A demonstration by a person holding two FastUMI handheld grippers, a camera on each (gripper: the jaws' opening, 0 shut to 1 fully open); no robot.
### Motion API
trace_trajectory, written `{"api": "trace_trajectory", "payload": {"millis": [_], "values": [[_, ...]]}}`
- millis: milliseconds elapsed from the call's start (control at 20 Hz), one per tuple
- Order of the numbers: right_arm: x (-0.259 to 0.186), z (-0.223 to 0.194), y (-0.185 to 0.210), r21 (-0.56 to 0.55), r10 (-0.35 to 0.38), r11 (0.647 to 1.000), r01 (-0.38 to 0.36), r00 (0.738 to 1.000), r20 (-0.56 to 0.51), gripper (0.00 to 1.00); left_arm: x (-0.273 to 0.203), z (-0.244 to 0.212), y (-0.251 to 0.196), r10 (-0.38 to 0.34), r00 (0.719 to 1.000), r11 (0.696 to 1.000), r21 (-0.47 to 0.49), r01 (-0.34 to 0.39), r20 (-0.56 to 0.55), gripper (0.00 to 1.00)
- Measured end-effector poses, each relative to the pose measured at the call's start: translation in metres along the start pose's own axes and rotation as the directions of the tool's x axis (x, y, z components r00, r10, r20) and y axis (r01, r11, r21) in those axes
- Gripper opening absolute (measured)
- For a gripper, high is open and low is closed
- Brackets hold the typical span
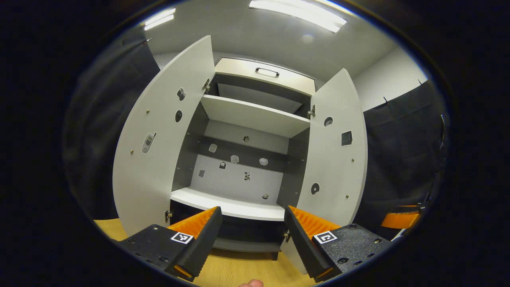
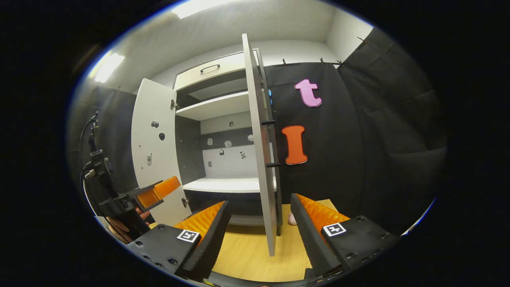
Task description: Open the right door of the double-door shoe cabinet with the right hand, and open the left door with the left hand.
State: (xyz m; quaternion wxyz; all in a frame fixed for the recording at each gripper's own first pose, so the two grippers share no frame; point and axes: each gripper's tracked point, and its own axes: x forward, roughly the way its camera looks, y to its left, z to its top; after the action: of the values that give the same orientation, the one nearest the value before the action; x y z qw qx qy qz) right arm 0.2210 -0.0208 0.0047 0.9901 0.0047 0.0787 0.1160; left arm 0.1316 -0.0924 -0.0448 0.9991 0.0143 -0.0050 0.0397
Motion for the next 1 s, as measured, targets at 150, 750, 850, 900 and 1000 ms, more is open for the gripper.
{"api": "trace_trajectory", "payload": {"millis": [150, 750, 850, 900, 1000], "values": [[-0.0005, -0.0028, 0.0013, 0.004, 0.005, 1.0, -0.005, 1.0, -0.01, 0.97, -0.0027, -0.0027, 0.0049, 0.014, 1.0, 1.0, -0.006, -0.014, -0.007, 0.94], [0.0009, -0.0028, 0.001, 0.009, 0.01, 1.0, -0.01, 1.0, -0.01, 0.97, -0.0043, -0.0018, 0.0075, 0.017, 1.0, 1.0, -0.007, -0.017, -0.007, 0.92], [-0.0009, -0.0027, 0.0007, 0.014, 0.009, 1.0, -0.009, 1.0, -0.013, 0.97, -0.0036, -0.0025, 0.0069, 0.016, 1.0, 1.0, -0.011, -0.016, -0.009, 0.94], [-0.0013, -0.0027, 0.0, 0.015, 0.007, 1.0, -0.007, 1.0, -0.012, 0.97, -0.0039, -0.0031, 0.0068, 0.015, 1.0, 1.0, -0.013, -0.015, -0.011, 0.94], [-0.0013, -0.0031, -0.0019, 0.016, 0.001, 1.0, -0.001, 1.0, -0.012, 0.97, -0.0026, -0.0055, 0.0067, 0.011, 1.0, 1.0, -0.014, -0.011, -0.017, 0.94]]}}
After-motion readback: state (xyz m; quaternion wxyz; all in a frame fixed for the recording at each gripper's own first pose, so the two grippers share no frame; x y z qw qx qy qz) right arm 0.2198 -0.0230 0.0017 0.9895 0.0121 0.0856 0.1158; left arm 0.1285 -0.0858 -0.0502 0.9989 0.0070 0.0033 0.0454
